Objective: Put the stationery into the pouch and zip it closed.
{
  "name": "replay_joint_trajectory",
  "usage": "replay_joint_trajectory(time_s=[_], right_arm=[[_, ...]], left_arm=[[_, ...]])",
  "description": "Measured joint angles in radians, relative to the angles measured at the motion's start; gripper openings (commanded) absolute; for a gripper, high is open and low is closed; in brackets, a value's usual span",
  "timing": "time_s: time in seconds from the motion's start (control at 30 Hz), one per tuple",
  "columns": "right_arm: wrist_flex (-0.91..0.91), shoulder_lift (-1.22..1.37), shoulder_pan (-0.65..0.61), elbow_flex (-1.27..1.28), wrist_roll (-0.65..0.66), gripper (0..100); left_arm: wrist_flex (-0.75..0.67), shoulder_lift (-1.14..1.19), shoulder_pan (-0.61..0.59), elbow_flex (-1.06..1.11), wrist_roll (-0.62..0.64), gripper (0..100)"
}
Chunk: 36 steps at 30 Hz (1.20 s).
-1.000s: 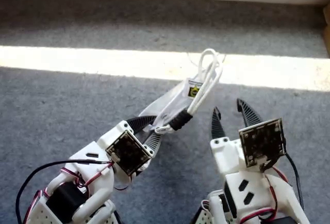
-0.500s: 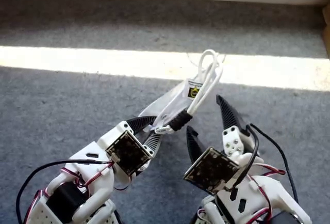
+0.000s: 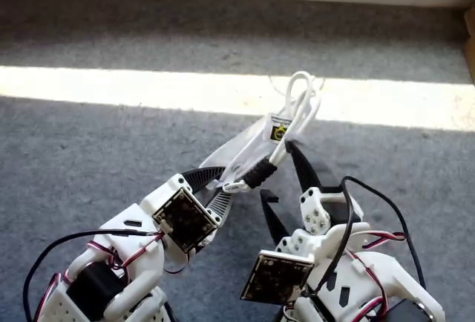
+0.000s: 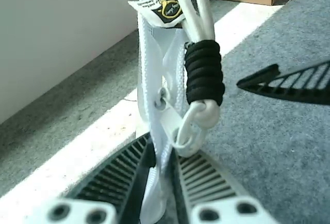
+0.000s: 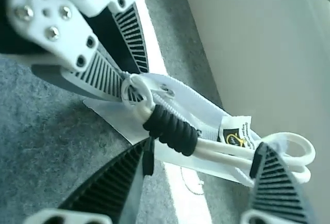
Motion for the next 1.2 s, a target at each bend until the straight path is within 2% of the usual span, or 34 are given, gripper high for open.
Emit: replay_joint_trajectory(time_s=[0.13, 0.27, 0.5, 0.83, 1.0, 1.2], right_arm=[[0.0, 0.0, -0.002, 0.025, 0.061, 28.0], [-0.015, 0.046, 0.0, 0.106, 0.092, 23.1], [-0.109, 0.064, -0.014, 0.118, 0.094, 16.0], [-0.11, 0.083, -0.126, 0.12, 0.041, 15.0], [-0.118, 0.083, -0.127, 0.118, 0.037, 8.0], [-0.12, 0.083, -0.063, 0.115, 0.026, 7.7]], left_arm=[[0.0, 0.0, 0.0, 0.0, 0.0, 1], [0.0, 0.0, 0.0, 0.0, 0.0, 1], [0.002, 0.0, 0.0, 0.0, 0.0, 1], [0.006, 0.0, 0.0, 0.0, 0.0, 1], [0.006, 0.0, 0.0, 0.0, 0.0, 1], [0.008, 0.0, 0.0, 0.0, 0.002, 1]])
